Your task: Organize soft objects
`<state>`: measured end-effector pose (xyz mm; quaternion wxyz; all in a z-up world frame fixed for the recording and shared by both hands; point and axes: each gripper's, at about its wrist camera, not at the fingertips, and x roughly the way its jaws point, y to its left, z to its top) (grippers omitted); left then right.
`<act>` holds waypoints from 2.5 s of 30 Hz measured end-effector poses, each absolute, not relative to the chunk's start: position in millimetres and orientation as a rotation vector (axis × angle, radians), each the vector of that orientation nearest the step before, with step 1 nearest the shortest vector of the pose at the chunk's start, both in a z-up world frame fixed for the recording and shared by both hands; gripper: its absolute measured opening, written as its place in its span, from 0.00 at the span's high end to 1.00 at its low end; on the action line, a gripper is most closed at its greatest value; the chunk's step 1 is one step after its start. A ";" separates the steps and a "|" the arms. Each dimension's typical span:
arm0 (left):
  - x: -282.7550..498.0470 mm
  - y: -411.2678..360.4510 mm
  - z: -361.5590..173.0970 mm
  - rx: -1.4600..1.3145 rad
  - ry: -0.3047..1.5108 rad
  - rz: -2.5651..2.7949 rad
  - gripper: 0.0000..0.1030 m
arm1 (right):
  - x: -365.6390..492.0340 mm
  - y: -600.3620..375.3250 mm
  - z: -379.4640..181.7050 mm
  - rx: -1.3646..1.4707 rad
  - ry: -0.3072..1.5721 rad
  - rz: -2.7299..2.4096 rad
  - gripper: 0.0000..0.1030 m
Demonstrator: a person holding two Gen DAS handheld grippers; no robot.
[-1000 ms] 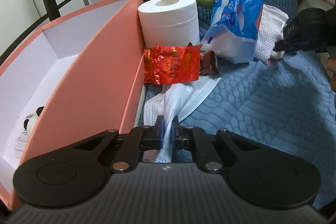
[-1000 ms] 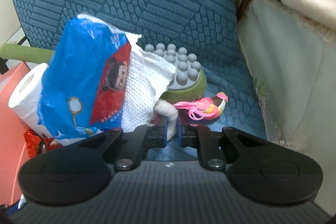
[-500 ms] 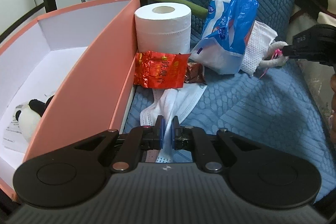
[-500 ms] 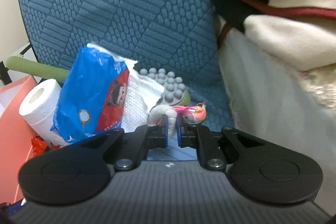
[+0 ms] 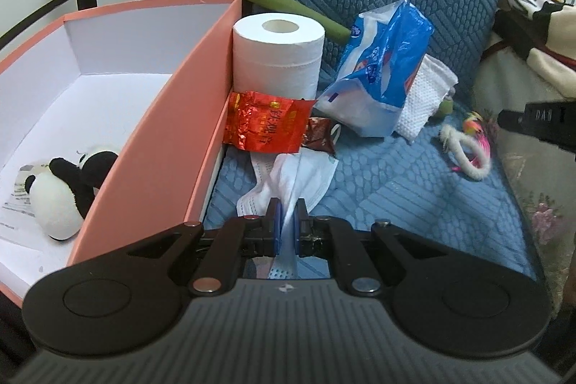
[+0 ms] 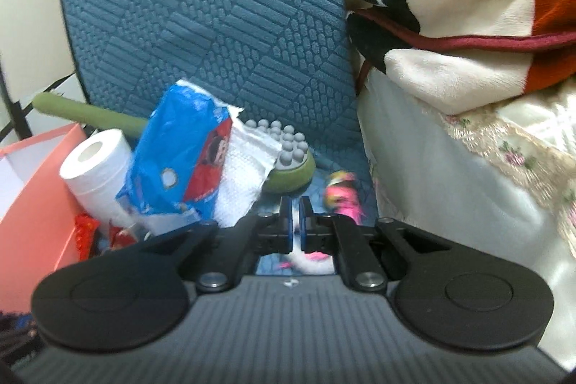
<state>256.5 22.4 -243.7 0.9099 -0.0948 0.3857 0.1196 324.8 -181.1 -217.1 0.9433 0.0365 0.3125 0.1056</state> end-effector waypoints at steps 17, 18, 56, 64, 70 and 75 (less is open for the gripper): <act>252.6 24.3 -239.5 -0.272 0.791 0.208 0.92 | 290.5 -188.8 -226.0 0.190 0.721 0.266 0.91; 252.7 24.4 -239.4 -0.274 0.791 0.208 0.92 | 294.5 -188.2 -228.4 0.188 0.726 0.265 0.90; 255.5 20.6 -256.9 -0.273 0.871 0.204 0.92 | 348.8 -164.8 -258.3 0.074 0.760 0.282 0.89; 252.2 17.9 -252.0 -0.288 0.861 0.191 0.92 | 310.0 -170.0 -236.0 0.096 0.749 0.335 0.89; 245.6 11.6 -245.2 -0.282 0.853 0.161 0.93 | 282.4 -171.7 -221.9 0.119 0.740 0.350 0.89; 236.3 8.1 -239.1 -0.282 0.848 0.137 0.93 | 260.0 -170.5 -214.6 0.117 0.744 0.361 0.89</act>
